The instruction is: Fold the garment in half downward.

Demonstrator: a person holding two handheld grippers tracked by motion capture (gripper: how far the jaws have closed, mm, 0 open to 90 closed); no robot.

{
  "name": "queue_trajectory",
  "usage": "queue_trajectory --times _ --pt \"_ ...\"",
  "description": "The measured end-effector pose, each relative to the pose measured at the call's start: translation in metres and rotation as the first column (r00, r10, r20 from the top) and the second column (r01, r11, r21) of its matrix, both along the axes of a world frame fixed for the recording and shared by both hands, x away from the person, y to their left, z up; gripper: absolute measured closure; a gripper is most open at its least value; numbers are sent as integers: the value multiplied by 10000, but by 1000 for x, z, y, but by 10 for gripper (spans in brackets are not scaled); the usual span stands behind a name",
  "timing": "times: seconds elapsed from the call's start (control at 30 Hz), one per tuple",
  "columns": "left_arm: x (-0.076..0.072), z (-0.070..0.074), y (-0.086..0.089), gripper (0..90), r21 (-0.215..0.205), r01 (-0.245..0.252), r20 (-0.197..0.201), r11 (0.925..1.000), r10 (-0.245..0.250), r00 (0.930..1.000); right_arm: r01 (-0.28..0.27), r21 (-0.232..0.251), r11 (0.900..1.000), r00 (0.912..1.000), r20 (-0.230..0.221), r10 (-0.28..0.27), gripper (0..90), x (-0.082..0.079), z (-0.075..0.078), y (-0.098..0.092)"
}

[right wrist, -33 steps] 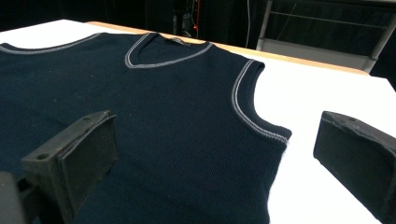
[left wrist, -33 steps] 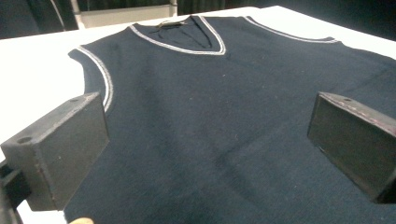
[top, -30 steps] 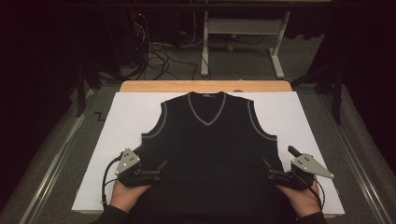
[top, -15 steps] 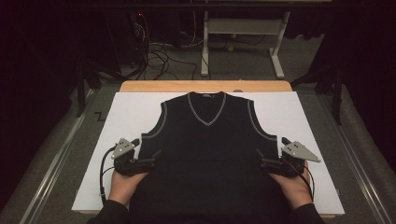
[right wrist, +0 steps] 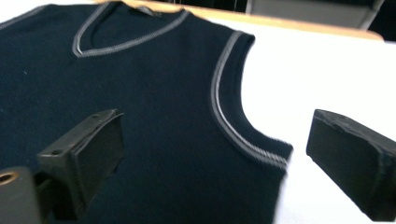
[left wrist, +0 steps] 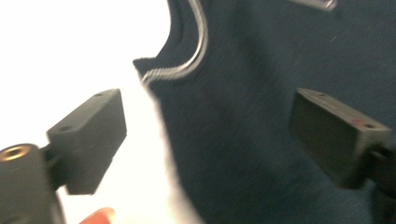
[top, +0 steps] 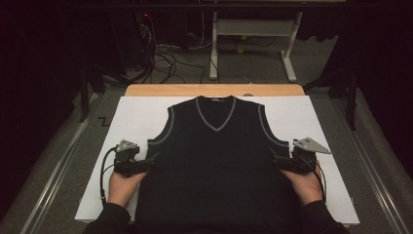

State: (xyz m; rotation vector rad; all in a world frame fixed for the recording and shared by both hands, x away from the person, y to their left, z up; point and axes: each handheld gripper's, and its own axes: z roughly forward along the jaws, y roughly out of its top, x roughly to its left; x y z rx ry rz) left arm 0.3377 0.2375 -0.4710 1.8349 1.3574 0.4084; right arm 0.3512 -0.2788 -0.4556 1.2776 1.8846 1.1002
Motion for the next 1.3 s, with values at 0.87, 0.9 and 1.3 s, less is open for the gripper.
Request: queue_trajectory --times 0.87,0.9,1.3 --pt "12 -12 -6 764 913 444 -835 9948 -368 9958 -384 -488 9981 9704 -2401 256 779 10 -18 -20" --pt "13 -12 -6 764 905 522 -827 9945 -448 9956 -468 -402 9981 9697 -2418 358 808 11 -18 -21" --pt "0 4 10 818 -51 234 765 9997 -230 9968 -446 39 9990 9932 -1076 448 872 -3 -2 -31"
